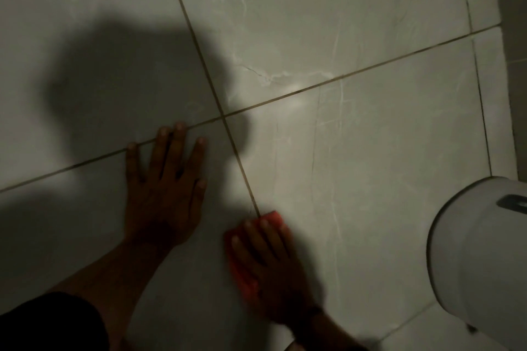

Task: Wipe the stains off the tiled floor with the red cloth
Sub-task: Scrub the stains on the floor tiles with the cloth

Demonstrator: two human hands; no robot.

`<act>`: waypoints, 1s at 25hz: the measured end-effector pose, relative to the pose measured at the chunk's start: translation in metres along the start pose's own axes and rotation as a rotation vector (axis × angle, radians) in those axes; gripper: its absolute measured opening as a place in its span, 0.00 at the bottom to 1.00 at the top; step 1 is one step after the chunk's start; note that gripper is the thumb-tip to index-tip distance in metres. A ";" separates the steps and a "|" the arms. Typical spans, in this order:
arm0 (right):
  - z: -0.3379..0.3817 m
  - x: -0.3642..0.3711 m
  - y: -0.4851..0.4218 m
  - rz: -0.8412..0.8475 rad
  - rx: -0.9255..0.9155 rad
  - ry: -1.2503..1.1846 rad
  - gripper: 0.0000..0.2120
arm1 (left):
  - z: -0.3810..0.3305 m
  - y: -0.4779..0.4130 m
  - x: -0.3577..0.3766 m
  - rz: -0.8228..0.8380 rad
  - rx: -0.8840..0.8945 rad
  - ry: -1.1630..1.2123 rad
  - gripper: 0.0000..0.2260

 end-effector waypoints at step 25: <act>-0.182 -0.152 -0.207 -0.232 0.254 0.143 0.33 | 0.000 -0.001 -0.002 0.019 -0.011 -0.002 0.32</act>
Point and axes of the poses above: each hand's wrist, its own y-axis away from the middle knuckle, its own x-axis out of the palm, z = x × y, the point moved 8 cm from there along -y, towards the middle knuckle, and after that the axes turned 9 degrees about -y, right-handed, at the moved point
